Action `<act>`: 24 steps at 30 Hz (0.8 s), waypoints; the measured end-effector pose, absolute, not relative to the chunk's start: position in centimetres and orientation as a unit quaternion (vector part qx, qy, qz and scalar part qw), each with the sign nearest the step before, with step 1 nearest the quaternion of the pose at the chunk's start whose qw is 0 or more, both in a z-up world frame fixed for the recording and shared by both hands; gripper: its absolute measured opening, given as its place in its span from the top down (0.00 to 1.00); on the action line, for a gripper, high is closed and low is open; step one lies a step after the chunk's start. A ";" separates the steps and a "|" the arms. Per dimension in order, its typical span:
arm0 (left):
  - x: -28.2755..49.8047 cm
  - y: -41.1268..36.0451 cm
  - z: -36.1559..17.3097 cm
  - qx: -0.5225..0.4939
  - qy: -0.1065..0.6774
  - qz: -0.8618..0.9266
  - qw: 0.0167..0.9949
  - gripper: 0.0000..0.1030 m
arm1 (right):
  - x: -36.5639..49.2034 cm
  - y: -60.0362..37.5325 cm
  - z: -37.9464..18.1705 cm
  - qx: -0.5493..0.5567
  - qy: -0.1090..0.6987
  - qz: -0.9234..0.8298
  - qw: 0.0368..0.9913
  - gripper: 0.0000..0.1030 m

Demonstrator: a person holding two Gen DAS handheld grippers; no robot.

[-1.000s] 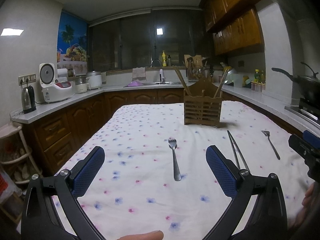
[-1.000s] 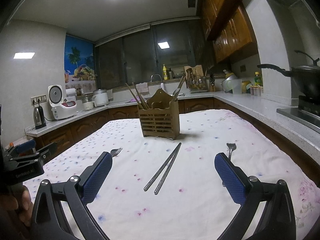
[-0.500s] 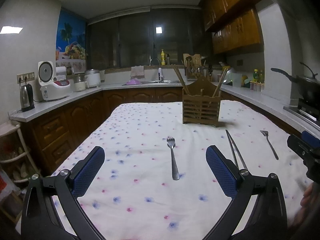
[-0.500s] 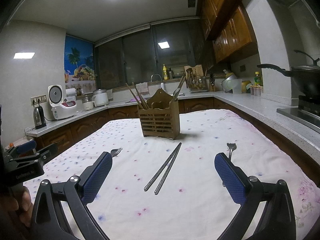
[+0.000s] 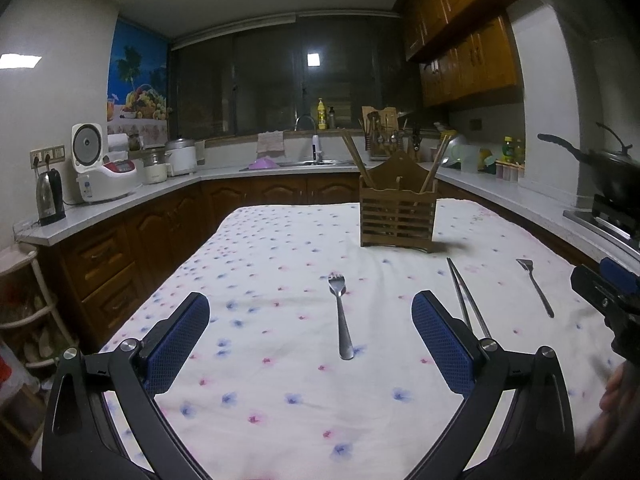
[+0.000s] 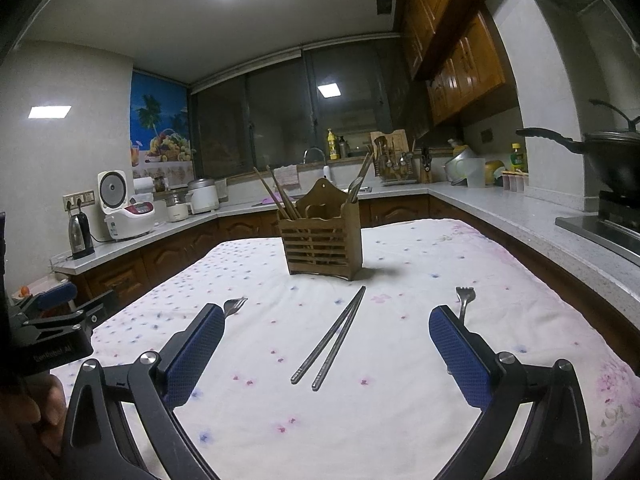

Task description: Organize utensils

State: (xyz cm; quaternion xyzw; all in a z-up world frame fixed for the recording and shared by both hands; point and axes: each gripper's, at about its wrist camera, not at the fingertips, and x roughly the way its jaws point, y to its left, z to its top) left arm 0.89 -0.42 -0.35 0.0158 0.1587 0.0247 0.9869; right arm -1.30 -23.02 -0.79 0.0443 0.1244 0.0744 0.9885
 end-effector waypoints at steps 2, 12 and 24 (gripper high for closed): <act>0.9 -0.4 -0.4 0.017 0.159 0.025 0.987 0.00 | -1.3 -23.0 -0.8 0.045 0.124 0.074 0.988 0.00; 1.0 -0.6 -0.5 0.017 0.162 0.024 0.986 0.00 | -1.4 -23.1 -0.7 0.046 0.125 0.075 0.988 0.00; 1.4 -0.6 -1.0 0.016 0.170 0.022 0.985 0.00 | -1.3 -22.8 -0.8 0.048 0.127 0.078 0.988 0.00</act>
